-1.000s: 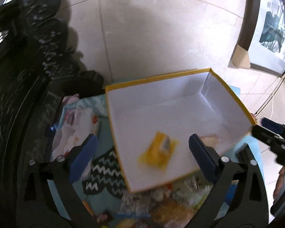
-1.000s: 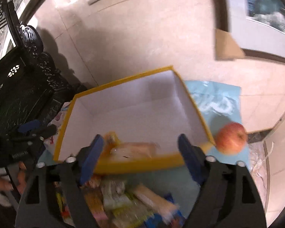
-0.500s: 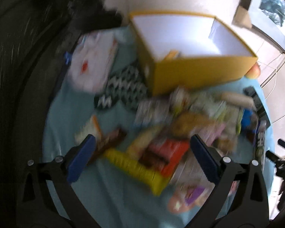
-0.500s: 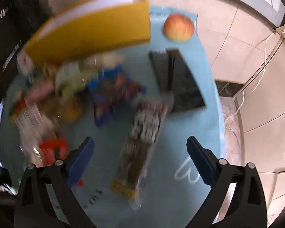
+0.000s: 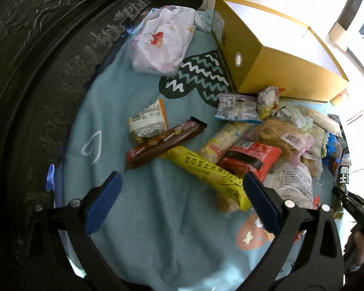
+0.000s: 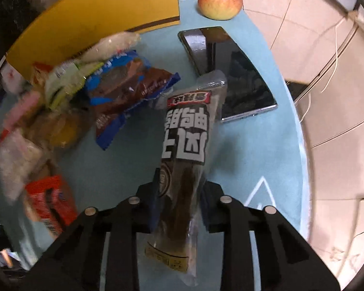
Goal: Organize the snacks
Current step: 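Grasp the long dark sausage pack with the right tool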
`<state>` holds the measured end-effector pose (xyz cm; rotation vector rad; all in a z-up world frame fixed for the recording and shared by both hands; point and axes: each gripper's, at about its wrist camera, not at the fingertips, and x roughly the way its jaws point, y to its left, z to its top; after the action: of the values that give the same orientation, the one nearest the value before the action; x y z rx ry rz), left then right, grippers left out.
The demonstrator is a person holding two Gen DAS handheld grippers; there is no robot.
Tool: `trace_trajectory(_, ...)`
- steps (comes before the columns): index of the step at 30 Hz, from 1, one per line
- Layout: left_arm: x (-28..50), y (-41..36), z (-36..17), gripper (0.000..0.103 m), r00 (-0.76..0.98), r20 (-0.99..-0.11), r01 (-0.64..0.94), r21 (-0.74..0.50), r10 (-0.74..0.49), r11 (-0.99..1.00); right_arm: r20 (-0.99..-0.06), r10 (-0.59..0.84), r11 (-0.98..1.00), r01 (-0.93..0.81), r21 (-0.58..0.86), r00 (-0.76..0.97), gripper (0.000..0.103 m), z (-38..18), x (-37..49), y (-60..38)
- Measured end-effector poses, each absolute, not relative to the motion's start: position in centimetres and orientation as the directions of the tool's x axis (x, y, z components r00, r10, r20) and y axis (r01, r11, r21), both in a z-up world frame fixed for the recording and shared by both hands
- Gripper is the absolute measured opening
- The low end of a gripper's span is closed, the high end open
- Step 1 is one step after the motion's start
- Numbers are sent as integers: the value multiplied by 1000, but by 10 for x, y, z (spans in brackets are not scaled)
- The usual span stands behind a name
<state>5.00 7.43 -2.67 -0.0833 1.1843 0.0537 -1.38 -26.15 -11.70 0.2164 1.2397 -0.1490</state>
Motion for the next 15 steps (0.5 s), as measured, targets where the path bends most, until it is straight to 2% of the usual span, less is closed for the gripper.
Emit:
trace_trajectory(6,52,74,-31,101,392,-919,-81,6,37,997,-916,164,934,241,264,366,27,-89,-26,-264)
trace_trajectory(15,76,88,-40,101,362,-930,-155,13,69,988,-875,287,904,193,382,390,27,-62,-35,-252)
